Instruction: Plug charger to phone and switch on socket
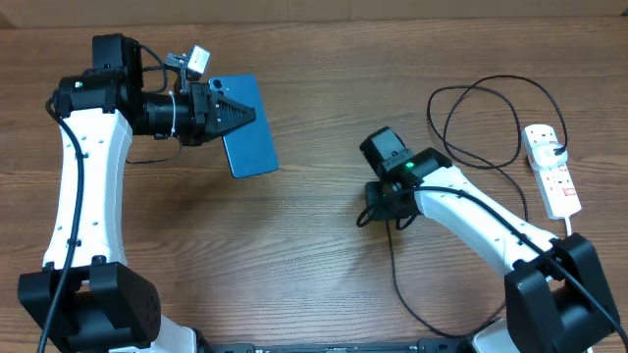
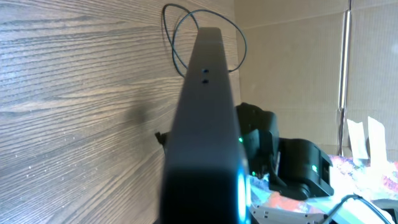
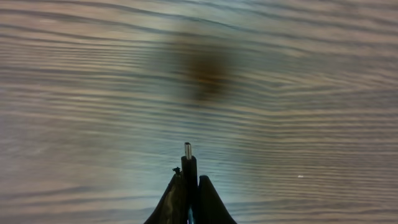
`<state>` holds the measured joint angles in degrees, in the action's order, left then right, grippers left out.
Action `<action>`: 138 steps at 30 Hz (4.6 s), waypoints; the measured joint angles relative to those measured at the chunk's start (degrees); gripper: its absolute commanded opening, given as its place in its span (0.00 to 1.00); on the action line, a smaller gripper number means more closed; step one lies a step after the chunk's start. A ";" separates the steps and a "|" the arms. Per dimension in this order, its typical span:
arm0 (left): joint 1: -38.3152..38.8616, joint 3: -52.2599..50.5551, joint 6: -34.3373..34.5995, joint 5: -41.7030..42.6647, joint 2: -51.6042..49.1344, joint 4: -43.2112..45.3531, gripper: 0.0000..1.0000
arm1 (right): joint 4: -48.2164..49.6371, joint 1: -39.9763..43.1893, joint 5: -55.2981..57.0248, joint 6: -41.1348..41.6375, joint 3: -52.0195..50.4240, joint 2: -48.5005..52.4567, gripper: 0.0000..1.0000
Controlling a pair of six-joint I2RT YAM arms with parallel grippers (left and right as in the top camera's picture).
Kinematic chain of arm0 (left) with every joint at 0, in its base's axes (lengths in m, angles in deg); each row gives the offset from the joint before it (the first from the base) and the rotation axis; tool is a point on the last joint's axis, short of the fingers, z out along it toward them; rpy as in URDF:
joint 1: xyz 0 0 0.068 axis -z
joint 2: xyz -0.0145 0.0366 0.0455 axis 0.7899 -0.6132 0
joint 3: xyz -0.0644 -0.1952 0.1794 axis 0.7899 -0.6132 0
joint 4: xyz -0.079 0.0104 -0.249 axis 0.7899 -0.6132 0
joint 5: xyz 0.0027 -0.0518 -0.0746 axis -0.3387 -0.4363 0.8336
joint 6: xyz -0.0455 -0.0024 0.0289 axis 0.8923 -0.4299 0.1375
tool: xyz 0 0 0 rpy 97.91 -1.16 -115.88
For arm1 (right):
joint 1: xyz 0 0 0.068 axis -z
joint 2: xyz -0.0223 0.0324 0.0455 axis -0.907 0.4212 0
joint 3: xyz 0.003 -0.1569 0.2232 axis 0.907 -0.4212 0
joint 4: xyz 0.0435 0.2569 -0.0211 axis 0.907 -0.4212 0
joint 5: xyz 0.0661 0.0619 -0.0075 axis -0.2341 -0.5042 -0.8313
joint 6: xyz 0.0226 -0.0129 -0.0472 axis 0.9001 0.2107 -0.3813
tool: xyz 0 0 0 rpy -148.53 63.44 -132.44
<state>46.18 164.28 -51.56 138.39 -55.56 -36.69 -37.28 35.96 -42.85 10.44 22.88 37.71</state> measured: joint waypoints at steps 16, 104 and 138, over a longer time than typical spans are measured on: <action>0.00 0.00 0.00 -0.57 0.00 -0.02 0.04 | 3.17 4.28 1.03 0.55 -7.69 1.36 0.04; 0.39 0.00 1.31 -0.74 0.00 0.44 0.04 | 13.51 4.22 0.61 3.69 -12.55 0.20 0.04; 7.19 -0.04 15.02 19.47 0.00 20.24 0.05 | 25.77 4.22 -65.40 -0.28 -5.90 -25.70 0.04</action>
<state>53.37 164.23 -36.55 157.86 -55.56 -16.45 -11.51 40.18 -108.24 10.15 16.97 12.00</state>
